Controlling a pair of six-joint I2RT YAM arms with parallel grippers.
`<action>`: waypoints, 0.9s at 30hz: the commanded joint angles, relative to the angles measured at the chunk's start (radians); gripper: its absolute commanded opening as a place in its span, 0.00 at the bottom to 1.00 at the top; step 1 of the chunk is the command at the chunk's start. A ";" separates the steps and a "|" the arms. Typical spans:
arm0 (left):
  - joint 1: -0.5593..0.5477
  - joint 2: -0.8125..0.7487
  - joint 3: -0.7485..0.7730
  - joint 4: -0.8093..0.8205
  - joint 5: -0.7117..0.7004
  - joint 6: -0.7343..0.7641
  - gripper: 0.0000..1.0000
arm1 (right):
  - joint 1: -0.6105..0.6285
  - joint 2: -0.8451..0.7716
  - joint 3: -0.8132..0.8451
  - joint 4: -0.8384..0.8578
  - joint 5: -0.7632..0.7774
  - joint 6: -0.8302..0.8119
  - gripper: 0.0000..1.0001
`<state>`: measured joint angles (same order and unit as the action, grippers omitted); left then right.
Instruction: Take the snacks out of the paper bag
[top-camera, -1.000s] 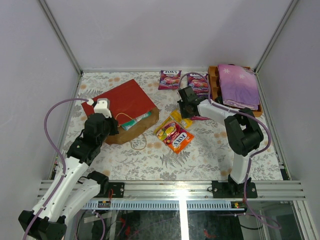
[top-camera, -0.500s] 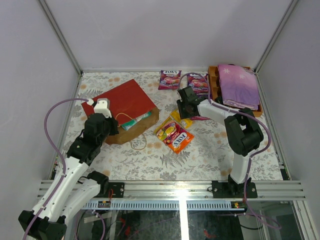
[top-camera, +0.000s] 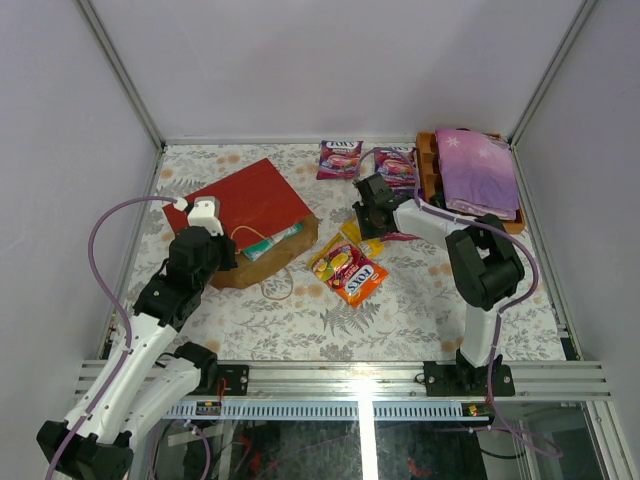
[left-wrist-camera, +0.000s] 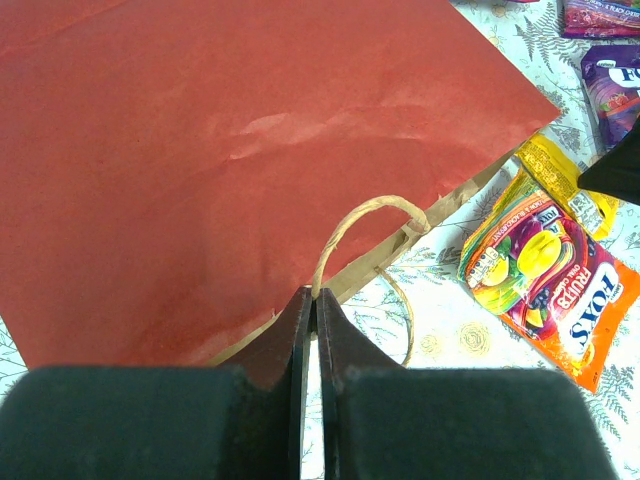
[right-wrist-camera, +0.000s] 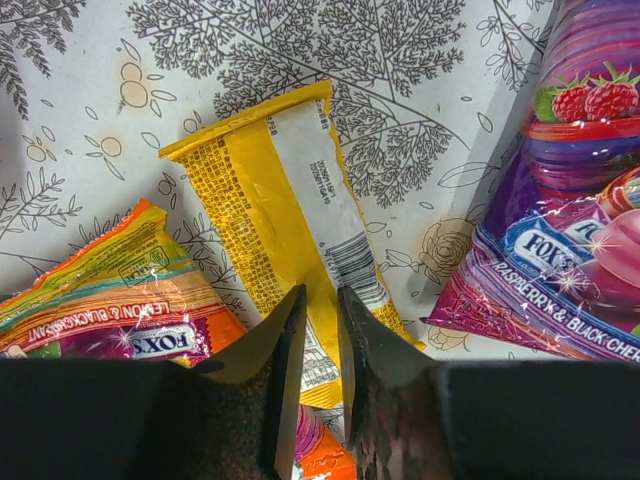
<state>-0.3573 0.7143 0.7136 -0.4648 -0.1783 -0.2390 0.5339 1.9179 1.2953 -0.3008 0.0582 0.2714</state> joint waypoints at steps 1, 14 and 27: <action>0.006 -0.002 -0.002 0.036 0.018 -0.002 0.00 | -0.003 0.010 0.000 0.020 -0.020 -0.006 0.24; 0.006 -0.004 -0.003 0.035 0.018 -0.002 0.00 | -0.003 -0.035 -0.023 0.030 0.005 -0.001 0.00; 0.007 -0.009 -0.003 0.035 0.019 -0.003 0.00 | -0.016 -0.316 -0.327 0.236 0.027 0.218 0.43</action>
<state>-0.3573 0.7143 0.7136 -0.4648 -0.1780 -0.2390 0.5312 1.7451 1.0786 -0.2024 0.0696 0.3523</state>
